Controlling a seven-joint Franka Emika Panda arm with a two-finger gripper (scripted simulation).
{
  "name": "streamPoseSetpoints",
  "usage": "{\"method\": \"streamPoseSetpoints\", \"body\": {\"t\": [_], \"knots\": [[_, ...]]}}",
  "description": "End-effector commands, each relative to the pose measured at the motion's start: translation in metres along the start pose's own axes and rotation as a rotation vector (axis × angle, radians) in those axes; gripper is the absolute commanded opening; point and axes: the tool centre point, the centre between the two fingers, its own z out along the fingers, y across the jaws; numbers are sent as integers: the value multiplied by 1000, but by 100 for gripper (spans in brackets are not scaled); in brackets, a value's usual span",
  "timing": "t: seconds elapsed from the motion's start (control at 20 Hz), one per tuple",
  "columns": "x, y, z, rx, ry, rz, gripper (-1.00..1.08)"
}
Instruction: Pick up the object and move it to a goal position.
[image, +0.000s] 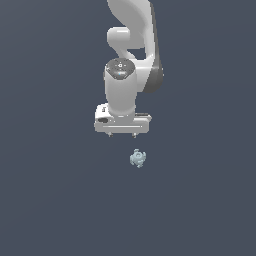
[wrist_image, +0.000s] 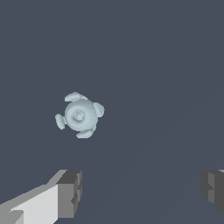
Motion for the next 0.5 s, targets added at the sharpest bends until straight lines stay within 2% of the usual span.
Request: {"method": "streamPoseSetpoints", "body": {"t": [0.0,0.45], "knots": [[0,0,0,0,0,0,100],[-10,-23,12,-10,-37,-47,100]]}}
